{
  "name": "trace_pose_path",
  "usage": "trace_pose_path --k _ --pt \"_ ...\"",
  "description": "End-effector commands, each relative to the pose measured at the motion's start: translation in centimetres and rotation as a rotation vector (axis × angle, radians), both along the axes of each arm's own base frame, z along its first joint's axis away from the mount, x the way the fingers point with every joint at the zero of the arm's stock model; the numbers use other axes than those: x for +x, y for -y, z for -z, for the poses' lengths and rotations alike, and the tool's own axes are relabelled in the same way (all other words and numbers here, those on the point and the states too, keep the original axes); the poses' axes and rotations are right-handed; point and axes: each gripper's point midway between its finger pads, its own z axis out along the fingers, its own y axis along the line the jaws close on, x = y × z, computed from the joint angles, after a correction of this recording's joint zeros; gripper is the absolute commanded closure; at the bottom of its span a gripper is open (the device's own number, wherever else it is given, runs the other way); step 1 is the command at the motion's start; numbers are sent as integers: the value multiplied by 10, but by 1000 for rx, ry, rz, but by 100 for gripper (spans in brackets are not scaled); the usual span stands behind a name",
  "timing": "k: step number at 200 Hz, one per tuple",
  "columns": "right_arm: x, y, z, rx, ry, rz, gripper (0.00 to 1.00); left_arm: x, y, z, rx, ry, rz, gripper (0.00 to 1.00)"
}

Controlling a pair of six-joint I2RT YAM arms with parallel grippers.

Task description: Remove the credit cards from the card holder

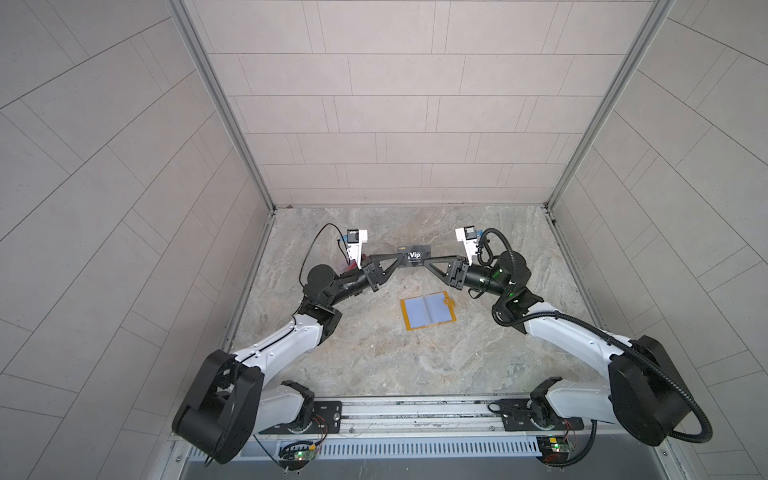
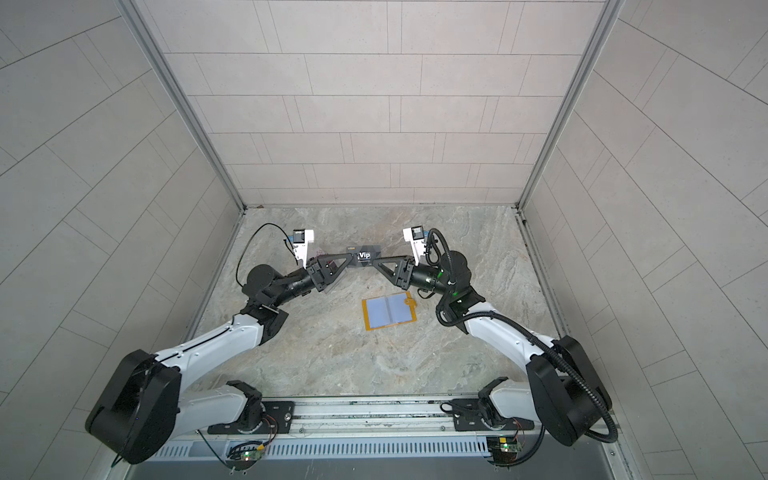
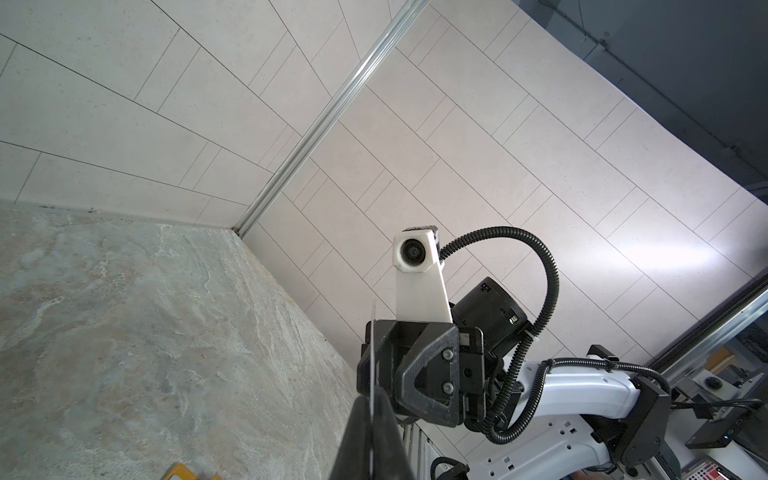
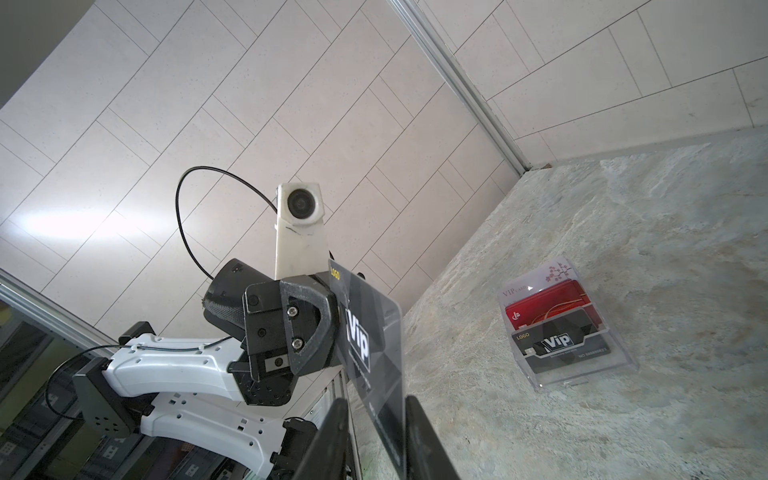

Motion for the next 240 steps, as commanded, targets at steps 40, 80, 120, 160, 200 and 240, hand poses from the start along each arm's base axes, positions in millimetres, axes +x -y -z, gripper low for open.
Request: trace_pose_path --k 40,80,120,160,200,240 --pt "-5 -3 -22 37 51 -31 81 -3 1 -5 -22 24 31 100" --pt "-5 -4 -20 27 53 -29 85 -5 2 -2 -22 22 39 92" --pt "-6 -3 -19 16 54 -28 93 -7 2 3 2 19 41 87" --pt "-9 -2 -16 -30 64 -25 98 -10 0 7 52 21 27 77" --pt "-20 1 -11 -143 93 -42 100 -14 -7 20 208 44 -28 58" --pt "-37 3 6 -303 113 -118 100 -27 -21 28 473 88 -57 50"
